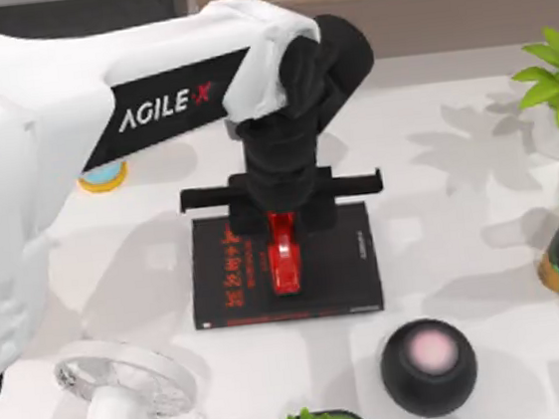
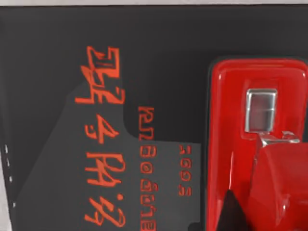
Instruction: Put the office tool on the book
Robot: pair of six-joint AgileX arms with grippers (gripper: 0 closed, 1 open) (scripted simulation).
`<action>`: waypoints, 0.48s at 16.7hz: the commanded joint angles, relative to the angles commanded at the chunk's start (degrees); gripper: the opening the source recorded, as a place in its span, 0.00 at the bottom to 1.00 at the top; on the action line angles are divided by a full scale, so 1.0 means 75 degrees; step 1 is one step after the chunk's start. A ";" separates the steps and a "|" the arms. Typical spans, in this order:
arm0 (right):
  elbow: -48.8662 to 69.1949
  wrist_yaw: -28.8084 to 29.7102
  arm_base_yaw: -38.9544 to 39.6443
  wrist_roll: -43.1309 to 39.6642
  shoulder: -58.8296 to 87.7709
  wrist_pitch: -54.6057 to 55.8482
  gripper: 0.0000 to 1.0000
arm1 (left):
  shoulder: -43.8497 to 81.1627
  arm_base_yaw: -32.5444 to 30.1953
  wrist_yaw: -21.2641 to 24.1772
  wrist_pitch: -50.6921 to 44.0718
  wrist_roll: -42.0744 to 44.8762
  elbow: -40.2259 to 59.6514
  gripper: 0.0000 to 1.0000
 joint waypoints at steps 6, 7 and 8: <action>0.0000 0.0000 0.0000 0.0000 0.0000 0.0000 1.00 | 0.0000 0.0000 0.0000 0.0000 0.0000 0.0000 0.75; 0.0000 0.0000 0.0000 0.0000 0.0000 0.0000 1.00 | 0.0000 0.0000 0.0000 0.0000 0.0000 0.0000 0.83; 0.0000 0.0000 0.0000 0.0000 0.0000 0.0000 1.00 | 0.0000 0.0000 0.0000 0.0000 0.0000 0.0000 0.90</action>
